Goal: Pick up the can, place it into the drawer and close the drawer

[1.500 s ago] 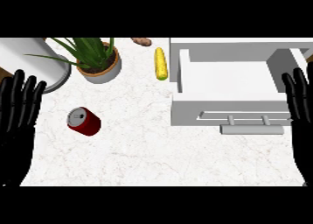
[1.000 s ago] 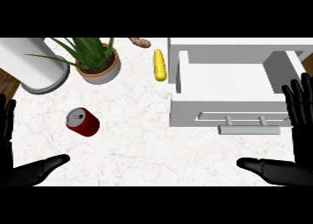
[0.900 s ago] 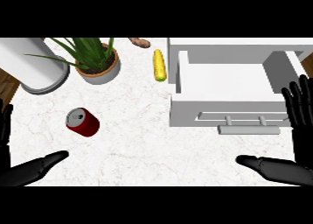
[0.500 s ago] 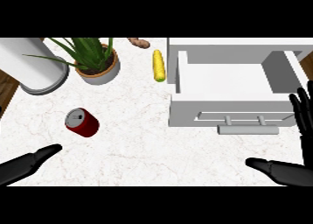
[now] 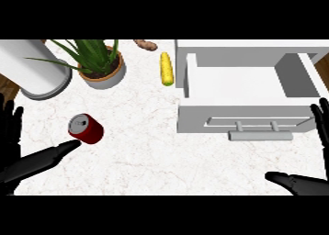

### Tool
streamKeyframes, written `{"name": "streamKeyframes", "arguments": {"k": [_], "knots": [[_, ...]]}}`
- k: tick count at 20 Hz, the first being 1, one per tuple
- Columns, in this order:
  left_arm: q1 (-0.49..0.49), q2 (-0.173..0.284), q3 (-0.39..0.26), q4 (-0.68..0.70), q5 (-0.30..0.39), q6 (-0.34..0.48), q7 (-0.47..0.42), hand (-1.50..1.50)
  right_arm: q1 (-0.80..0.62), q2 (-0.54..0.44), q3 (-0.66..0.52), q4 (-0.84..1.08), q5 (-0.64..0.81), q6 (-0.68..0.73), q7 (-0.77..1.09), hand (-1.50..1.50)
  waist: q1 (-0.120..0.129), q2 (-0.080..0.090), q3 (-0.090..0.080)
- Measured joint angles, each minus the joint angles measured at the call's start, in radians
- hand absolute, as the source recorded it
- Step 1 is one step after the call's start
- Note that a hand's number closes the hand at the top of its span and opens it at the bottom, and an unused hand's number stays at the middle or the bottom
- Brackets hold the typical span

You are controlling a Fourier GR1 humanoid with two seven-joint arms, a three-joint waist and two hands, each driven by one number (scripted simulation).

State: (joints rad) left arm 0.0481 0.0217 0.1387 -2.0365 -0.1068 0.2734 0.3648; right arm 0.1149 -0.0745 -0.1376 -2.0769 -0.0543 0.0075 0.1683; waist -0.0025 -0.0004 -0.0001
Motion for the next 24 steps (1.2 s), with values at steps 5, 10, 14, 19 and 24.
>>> {"name": "streamKeyframes", "arguments": {"k": [5, 10, 14, 19, 24], "knots": [[0.043, -0.009, -0.037, 0.076, 0.006, 0.027, -0.078, -1.5, 0.018, 0.005, -0.014, -0.014, -0.006, 0.008, -0.015, -1.5, 0.001, 0.0, 0.0], [0.036, -0.018, -0.099, 0.209, -0.002, 0.105, -0.177, -1.5, 0.045, 0.0, -0.029, -0.052, -0.019, 0.028, -0.009, -1.5, -0.001, 0.0, 0.0], [0.046, -0.019, -0.094, 0.3, 0.023, 0.114, -0.26, -1.5, 0.03, -0.008, -0.05, -0.073, -0.032, 0.028, 0.027, -1.5, 0.0, 0.0, 0.0], [0.031, -0.019, -0.085, 0.443, 0.061, 0.156, -0.373, -1.5, 0.039, -0.009, -0.064, -0.095, -0.036, 0.037, 0.035, -1.5, 0.0, 0.0, 0.0], [0.009, -0.02, -0.051, 0.573, 0.116, 0.166, -0.474, -1.5, 0.059, -0.009, -0.091, -0.111, -0.06, 0.061, 0.033, -1.5, -0.001, 0.0, 0.0]]}}
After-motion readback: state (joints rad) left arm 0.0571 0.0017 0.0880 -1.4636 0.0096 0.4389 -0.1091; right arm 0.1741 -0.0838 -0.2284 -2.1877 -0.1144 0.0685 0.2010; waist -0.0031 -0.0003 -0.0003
